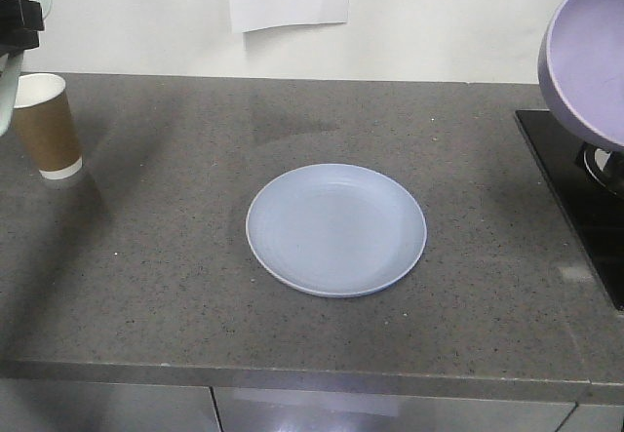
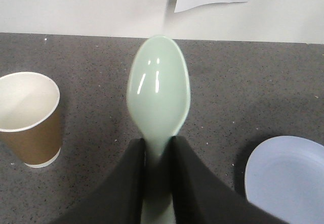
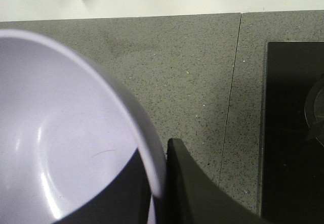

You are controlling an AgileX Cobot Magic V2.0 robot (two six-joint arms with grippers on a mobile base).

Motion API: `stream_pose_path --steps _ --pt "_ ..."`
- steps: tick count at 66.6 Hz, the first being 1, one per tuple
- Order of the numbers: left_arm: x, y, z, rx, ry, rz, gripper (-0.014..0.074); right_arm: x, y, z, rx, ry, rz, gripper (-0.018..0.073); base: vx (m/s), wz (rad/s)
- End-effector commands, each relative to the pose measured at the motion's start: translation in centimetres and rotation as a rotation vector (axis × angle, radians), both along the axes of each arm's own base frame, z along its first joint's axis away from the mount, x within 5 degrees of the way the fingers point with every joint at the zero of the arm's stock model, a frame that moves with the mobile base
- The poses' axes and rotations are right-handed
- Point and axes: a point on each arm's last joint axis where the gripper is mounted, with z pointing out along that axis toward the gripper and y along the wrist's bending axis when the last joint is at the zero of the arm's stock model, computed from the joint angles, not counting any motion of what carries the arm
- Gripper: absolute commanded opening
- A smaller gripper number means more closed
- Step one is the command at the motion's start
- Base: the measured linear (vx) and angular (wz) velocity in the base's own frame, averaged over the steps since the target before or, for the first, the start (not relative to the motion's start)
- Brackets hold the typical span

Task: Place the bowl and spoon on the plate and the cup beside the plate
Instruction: 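Drive closer and center the base in front of the plate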

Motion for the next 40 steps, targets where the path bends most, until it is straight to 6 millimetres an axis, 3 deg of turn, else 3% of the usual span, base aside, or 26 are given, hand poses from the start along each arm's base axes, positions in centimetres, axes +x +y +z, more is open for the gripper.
stream_pose_path --steps 1,40 --pt "-0.67 -0.02 2.23 -0.026 -0.111 0.018 -0.0006 -0.56 0.33 1.85 0.013 -0.100 -0.016 -0.0006 0.02 0.00" --pt "-0.67 -0.02 2.23 -0.026 -0.111 0.018 -0.0006 -0.56 0.33 1.85 0.013 -0.100 -0.016 -0.0006 0.02 -0.01"
